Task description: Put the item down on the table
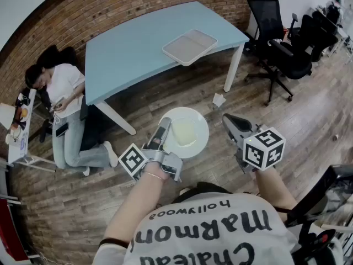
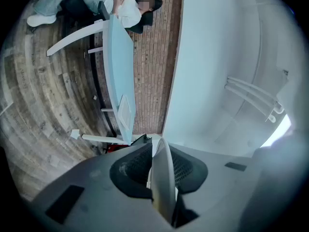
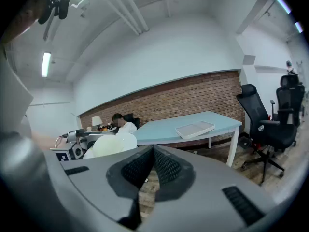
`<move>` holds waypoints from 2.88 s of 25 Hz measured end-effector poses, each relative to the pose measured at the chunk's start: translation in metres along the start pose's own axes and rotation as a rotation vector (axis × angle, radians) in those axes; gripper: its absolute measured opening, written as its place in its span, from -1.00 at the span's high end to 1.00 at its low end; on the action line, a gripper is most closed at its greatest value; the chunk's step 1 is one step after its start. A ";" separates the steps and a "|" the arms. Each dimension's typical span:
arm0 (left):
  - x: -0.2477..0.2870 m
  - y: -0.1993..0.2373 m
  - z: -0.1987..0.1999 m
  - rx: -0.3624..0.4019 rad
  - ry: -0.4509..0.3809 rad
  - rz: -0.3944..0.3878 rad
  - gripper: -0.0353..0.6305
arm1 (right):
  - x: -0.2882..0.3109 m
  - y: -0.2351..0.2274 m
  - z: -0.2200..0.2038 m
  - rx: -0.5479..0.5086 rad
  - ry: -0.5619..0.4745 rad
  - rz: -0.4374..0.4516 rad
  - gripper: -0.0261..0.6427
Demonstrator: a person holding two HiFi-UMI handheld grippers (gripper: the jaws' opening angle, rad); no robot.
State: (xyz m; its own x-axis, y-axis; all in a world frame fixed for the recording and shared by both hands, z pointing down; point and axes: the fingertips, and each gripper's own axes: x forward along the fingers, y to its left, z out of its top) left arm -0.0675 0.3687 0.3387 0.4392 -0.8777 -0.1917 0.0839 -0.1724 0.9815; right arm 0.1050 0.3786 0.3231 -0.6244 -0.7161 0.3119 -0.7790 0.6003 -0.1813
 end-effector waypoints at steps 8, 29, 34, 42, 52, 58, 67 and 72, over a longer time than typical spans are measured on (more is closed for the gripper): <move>0.001 0.003 0.017 -0.019 -0.008 -0.010 0.73 | 0.017 0.006 0.000 0.008 -0.001 0.009 0.89; 0.039 0.042 0.084 -0.085 -0.008 0.031 0.73 | 0.085 -0.009 -0.007 0.048 0.042 -0.036 0.89; 0.073 0.049 0.091 -0.077 -0.009 0.022 0.73 | 0.115 -0.038 -0.001 0.058 0.071 0.010 0.89; 0.132 0.075 0.107 -0.092 -0.090 0.059 0.73 | 0.163 -0.101 0.014 0.038 0.130 0.058 0.89; 0.221 0.107 0.102 -0.080 -0.141 0.071 0.73 | 0.199 -0.187 0.031 0.026 0.170 0.123 0.89; 0.261 0.117 0.105 -0.073 -0.201 0.054 0.73 | 0.208 -0.232 0.036 0.034 0.168 0.143 0.89; 0.276 0.127 0.130 -0.055 -0.250 0.089 0.73 | 0.244 -0.243 0.029 0.077 0.170 0.199 0.89; 0.295 0.139 0.155 -0.061 -0.253 0.081 0.73 | 0.276 -0.247 0.046 0.035 0.142 0.219 0.89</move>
State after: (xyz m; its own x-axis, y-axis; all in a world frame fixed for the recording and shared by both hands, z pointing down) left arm -0.0654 0.0163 0.4181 0.2098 -0.9727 -0.0990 0.1146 -0.0761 0.9905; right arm 0.1223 0.0163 0.4115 -0.7660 -0.5116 0.3892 -0.6291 0.7211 -0.2903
